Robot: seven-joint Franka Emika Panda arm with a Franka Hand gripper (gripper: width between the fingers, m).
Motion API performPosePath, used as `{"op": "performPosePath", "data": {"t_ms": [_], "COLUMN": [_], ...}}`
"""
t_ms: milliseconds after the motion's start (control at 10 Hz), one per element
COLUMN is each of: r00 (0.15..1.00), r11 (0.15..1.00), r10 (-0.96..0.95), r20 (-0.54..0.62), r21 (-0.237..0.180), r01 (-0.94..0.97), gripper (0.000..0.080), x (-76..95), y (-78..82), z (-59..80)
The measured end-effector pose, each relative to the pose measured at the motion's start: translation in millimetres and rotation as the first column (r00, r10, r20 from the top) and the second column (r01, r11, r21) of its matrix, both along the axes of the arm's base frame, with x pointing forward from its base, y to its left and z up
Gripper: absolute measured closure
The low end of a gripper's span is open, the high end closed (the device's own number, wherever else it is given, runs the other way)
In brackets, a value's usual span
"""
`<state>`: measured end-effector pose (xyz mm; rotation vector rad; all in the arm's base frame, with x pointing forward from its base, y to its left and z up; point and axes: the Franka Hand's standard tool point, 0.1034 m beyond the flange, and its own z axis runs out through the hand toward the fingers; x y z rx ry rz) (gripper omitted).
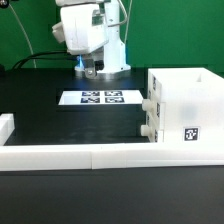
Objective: Assemble drawer
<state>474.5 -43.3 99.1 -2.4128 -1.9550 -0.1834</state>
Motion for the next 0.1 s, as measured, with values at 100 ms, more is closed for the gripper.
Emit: {"op": "performPosePath", "data": {"t_ms": [100], "r00": [1.000], "r11": [1.000], "r10": [0.000], "r20": [0.000], "r21": [0.000], "r01": [0.000], "gripper": [0.0150], "x": [0.0], "y": [0.0], "z": [0.0]}}
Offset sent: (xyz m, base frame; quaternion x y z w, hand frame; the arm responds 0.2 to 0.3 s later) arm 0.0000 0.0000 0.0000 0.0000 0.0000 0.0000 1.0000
